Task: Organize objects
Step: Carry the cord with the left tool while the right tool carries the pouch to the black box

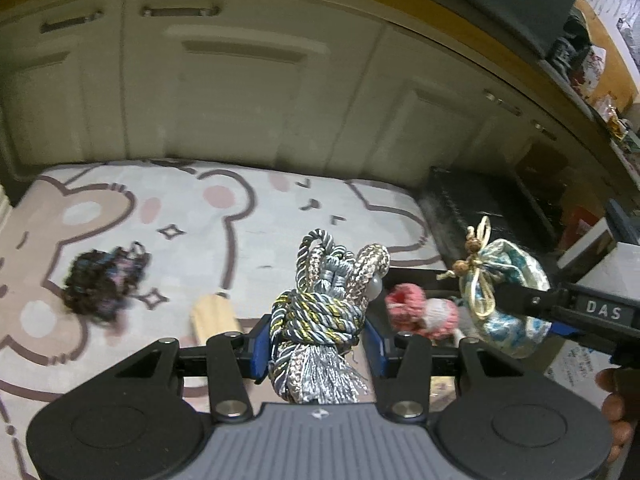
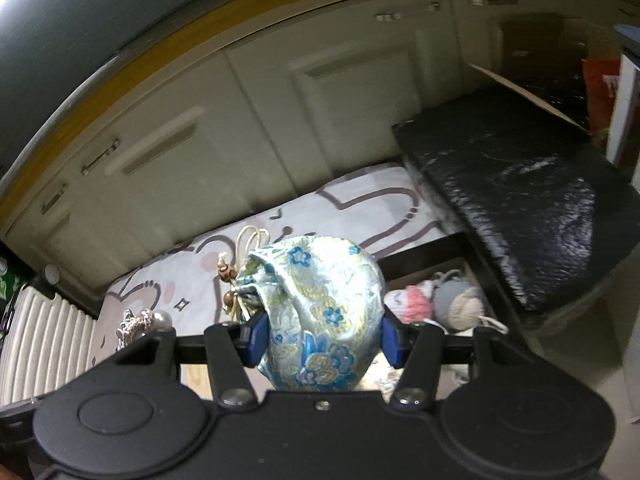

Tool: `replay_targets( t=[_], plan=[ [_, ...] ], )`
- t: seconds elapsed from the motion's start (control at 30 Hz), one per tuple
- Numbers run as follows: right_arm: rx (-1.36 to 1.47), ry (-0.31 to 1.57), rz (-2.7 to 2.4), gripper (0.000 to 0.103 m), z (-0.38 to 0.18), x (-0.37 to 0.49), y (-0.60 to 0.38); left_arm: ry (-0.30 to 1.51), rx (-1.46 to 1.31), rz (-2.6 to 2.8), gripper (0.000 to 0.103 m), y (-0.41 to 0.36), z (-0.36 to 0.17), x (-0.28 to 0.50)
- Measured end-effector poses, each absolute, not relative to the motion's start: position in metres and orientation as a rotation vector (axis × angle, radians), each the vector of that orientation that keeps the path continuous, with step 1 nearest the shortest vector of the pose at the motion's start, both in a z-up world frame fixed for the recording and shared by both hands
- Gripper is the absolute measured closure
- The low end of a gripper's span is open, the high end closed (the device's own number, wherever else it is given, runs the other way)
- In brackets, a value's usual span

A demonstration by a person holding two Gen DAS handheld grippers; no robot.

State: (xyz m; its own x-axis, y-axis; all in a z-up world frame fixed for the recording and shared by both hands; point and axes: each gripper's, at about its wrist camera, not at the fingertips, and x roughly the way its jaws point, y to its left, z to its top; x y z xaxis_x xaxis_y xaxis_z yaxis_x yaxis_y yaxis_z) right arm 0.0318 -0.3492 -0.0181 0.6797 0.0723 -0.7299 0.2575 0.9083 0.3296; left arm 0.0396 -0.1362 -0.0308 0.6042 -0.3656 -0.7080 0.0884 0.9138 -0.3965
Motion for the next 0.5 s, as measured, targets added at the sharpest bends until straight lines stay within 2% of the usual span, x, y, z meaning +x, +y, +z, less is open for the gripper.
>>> replay_targets(
  t=[0.5],
  plan=[
    [0.453, 0.868, -0.194, 0.047, -0.043, 0.019, -0.395, 0.925, -0.418, -0.330, 0.055, -0.198, -0.036, 0.043]
  ],
)
